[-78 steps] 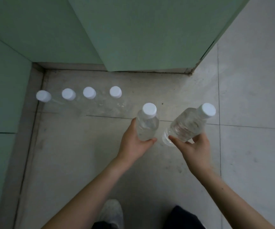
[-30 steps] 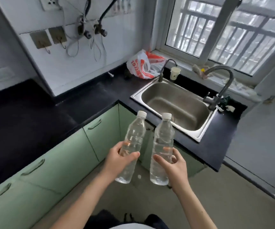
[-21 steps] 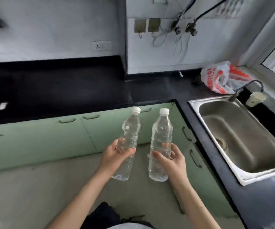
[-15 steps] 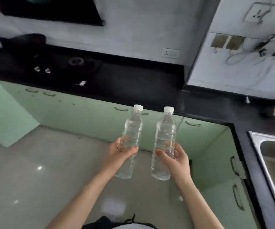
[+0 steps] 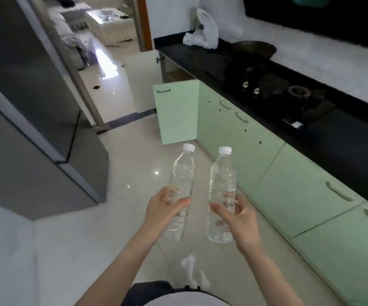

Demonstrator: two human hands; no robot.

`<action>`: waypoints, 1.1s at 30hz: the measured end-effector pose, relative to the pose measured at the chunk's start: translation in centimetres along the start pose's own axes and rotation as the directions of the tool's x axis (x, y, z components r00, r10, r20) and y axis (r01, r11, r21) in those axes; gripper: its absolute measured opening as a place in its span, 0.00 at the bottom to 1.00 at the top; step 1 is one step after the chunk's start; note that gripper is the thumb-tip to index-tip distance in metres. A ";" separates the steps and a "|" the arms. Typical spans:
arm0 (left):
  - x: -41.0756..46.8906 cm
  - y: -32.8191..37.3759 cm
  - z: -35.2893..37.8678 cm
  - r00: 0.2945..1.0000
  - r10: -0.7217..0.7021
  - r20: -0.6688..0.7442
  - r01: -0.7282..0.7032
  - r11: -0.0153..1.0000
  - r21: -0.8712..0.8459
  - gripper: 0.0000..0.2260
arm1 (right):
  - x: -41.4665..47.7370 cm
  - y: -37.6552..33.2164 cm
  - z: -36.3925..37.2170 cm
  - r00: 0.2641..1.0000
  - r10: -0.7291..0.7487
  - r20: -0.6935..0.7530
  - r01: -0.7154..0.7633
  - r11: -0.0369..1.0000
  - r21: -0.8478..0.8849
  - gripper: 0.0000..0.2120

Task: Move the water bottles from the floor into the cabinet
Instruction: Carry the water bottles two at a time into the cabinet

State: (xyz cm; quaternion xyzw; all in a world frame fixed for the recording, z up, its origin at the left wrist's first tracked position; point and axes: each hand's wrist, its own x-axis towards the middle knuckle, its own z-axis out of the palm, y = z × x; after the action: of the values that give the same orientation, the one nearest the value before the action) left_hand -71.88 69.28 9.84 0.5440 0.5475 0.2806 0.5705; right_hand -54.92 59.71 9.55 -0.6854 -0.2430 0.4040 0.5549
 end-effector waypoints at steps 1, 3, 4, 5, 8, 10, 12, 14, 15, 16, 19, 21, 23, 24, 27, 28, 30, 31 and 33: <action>1.3 0.2 -2.1 0.999 -0.009 -0.036 0.008 1.000 -0.015 0.14 | 1.2 -0.6 2.4 1.000 0.000 0.025 0.001 1.000 -0.006 0.15; 3.9 0.5 -5.9 0.993 -0.008 -0.116 0.008 1.000 -0.001 0.21 | 3.7 -1.8 6.6 0.998 -0.002 0.057 0.003 1.000 -0.021 0.16; 5.1 0.5 -7.5 0.990 -0.003 -0.138 0.005 1.000 0.008 0.19 | 4.8 -2.4 8.4 0.998 -0.007 0.069 0.009 1.000 -0.027 0.16; 6.3 0.5 -8.9 0.987 -0.006 -0.159 0.007 1.000 0.010 0.16 | 6.0 -2.8 9.9 0.996 -0.014 0.091 0.017 0.999 -0.034 0.16; 10.0 0.3 -11.8 0.978 -0.024 -0.206 0.022 1.000 -0.010 0.11 | 9.7 -3.5 13.7 0.986 0.019 0.163 -0.005 0.997 -0.081 0.18; 12.8 -0.3 -12.7 0.973 -0.060 -0.222 0.053 0.998 -0.037 0.10 | 12.5 -3.5 15.7 0.977 0.054 0.207 -0.030 0.993 -0.117 0.22; 15.5 -0.8 -13.2 0.963 -0.121 -0.242 0.104 0.991 -0.081 0.10 | 15.9 -3.2 17.5 0.969 0.099 0.225 -0.065 0.985 -0.157 0.26; 18.8 -0.8 -13.3 0.950 -0.165 -0.263 0.139 0.983 -0.117 0.11 | 20.0 -3.4 19.3 0.959 0.113 0.260 -0.069 0.982 -0.173 0.21; 20.5 -0.6 -13.3 0.944 -0.183 -0.275 0.152 0.980 -0.131 0.12 | 22.2 -3.8 20.3 0.952 0.112 0.284 -0.061 0.981 -0.182 0.19; 22.3 -0.1 -13.4 0.936 -0.198 -0.290 0.161 0.976 -0.145 0.12 | 24.4 -4.4 21.3 0.948 0.117 0.297 -0.060 0.979 -0.192 0.19; 27.6 2.0 -14.3 0.905 -0.245 -0.349 0.198 0.966 -0.165 0.18 | 30.9 -7.3 24.3 0.920 0.126 0.371 -0.044 0.974 -0.223 0.18; 31.1 4.0 -15.5 0.889 -0.254 -0.381 0.199 0.964 -0.178 0.25 | 35.0 -9.4 26.4 0.905 0.128 0.405 -0.041 0.975 -0.216 0.17; 34.6 5.7 -16.9 0.872 -0.241 -0.426 0.183 0.968 -0.173 0.29 | 38.7 -11.5 28.7 0.890 0.120 0.439 -0.028 0.977 -0.211 0.17; 36.3 6.3 -17.8 0.863 -0.234 -0.447 0.179 0.971 -0.161 0.30 | 40.5 -12.2 29.9 0.885 0.123 0.449 -0.031 0.978 -0.208 0.17; 41.2 7.5 -20.0 0.847 -0.235 -0.477 0.176 0.970 -0.167 0.30 | 45.1 -13.5 33.5 0.872 0.137 0.470 -0.036 0.975 -0.217 0.17; 42.7 7.7 -20.7 0.842 -0.239 -0.483 0.183 0.970 -0.162 0.30 | 46.3 -13.5 34.7 0.869 0.147 0.472 -0.043 0.974 -0.224 0.17; 45.7 7.8 -22.2 0.839 -0.243 -0.487 0.194 0.969 -0.150 0.30 | 48.7 -13.3 37.3 0.863 0.177 0.473 -0.068 0.969 -0.239 0.17; 47.4 7.8 -23.1 0.840 -0.246 -0.484 0.197 0.969 -0.151 0.29 | 49.9 -13.2 38.7 0.860 0.189 0.473 -0.079 0.967 -0.244 0.16; 51.4 7.7 -25.2 0.851 -0.236 -0.469 0.190 0.971 -0.144 0.26 | 52.7 -13.1 42.0 0.859 0.199 0.471 -0.086 0.964 -0.251 0.16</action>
State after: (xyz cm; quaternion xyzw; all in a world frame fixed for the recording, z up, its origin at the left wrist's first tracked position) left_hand -80.72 126.17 5.43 0.3659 0.7157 0.3674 0.4680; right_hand -58.73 128.11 4.67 -0.6335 -0.3681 0.5756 0.3633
